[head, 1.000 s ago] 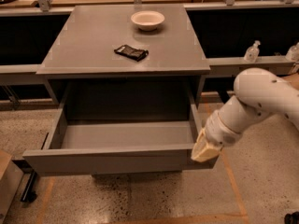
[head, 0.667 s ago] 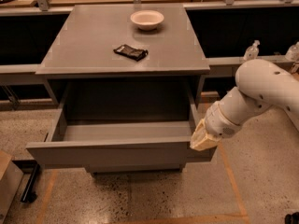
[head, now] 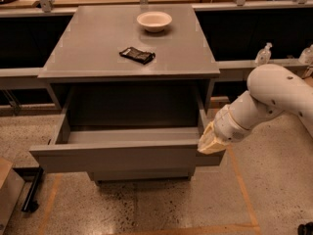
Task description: Close top drawer
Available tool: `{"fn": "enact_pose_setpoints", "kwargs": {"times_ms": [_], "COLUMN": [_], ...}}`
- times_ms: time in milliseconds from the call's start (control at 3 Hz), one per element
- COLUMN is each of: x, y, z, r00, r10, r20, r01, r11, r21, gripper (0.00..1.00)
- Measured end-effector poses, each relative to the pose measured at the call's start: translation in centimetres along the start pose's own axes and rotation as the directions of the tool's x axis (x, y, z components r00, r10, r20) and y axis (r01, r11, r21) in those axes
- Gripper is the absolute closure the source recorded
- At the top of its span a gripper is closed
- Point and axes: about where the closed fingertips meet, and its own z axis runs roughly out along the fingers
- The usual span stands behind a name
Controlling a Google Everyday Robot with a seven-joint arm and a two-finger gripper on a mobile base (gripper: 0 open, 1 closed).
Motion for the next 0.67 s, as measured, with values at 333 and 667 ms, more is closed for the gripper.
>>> {"fn": "enact_pose_setpoints", "kwargs": {"times_ms": [333,667], "x": [0.1,0.6], "y": [-1.6,-6.4], "z": [0.9,2.6], "r00": [1.0,0.998], "r10": [-0.015,-0.039], "r20": [0.01,0.055], "r01": [0.015,0.036], "r11": [0.9998,0.9975], "r21": [0.011,0.061], "gripper": [1.0,1.0]}}
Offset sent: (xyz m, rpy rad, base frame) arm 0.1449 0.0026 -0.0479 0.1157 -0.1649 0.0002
